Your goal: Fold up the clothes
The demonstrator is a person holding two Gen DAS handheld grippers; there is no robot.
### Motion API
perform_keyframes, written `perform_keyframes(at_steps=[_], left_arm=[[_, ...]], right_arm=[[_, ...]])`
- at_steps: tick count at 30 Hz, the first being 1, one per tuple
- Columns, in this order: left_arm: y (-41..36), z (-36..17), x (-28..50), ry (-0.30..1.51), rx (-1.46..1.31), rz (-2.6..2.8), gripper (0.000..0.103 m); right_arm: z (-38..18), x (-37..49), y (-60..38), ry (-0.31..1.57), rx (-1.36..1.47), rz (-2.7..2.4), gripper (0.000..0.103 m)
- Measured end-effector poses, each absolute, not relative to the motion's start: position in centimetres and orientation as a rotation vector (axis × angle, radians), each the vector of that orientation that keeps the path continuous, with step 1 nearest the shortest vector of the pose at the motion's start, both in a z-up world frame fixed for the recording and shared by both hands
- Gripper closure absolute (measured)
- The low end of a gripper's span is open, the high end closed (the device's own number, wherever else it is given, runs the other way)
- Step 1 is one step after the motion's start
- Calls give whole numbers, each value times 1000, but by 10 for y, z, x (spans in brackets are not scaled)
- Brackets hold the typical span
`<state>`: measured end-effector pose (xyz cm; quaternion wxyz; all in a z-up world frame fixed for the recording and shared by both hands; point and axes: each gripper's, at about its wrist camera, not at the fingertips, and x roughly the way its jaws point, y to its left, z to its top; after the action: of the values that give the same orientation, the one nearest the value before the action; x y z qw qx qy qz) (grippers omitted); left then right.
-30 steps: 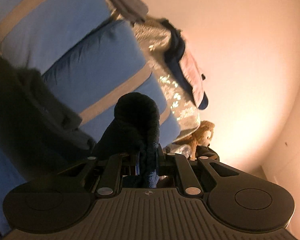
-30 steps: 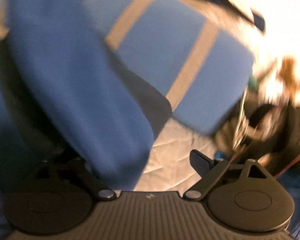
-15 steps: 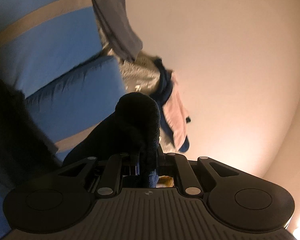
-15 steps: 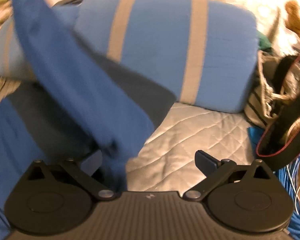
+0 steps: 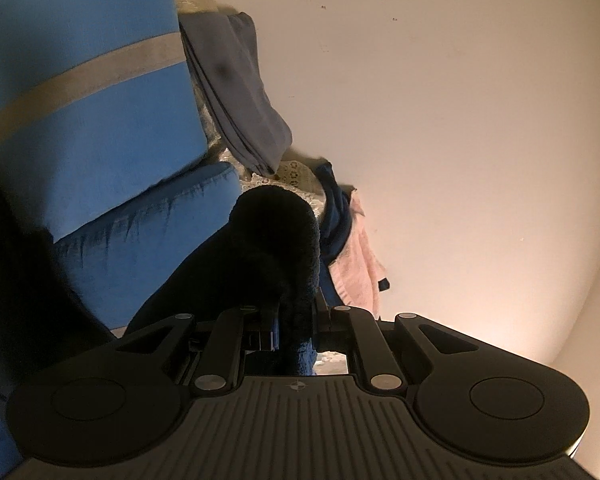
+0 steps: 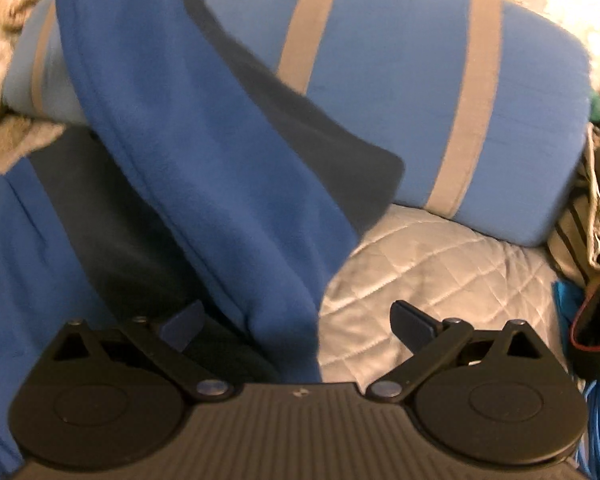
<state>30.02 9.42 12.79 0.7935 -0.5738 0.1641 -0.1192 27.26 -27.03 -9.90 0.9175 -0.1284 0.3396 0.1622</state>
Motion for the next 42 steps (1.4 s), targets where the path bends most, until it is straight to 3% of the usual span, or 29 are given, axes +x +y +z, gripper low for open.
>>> perform_keyframes(at_steps=[5, 18, 21, 25, 28, 42], left_arm=[[110, 126, 299, 405, -1195, -229, 90], [169, 80, 273, 544, -1071, -189, 90], [179, 68, 264, 576, -1035, -172, 90], [186, 52, 254, 639, -951, -160, 90], [187, 35, 246, 669, -859, -172, 90], [191, -99, 203, 863, -567, -99, 89]], right_arm=[[-107, 279, -262, 681, -342, 255, 1], [-72, 292, -336, 691, -185, 198, 0], [-69, 296, -340, 712, -186, 233, 2], [-68, 297, -338, 729, -217, 258, 17], [-68, 297, -336, 739, -242, 249, 26], [-81, 297, -336, 774, -205, 201, 25]])
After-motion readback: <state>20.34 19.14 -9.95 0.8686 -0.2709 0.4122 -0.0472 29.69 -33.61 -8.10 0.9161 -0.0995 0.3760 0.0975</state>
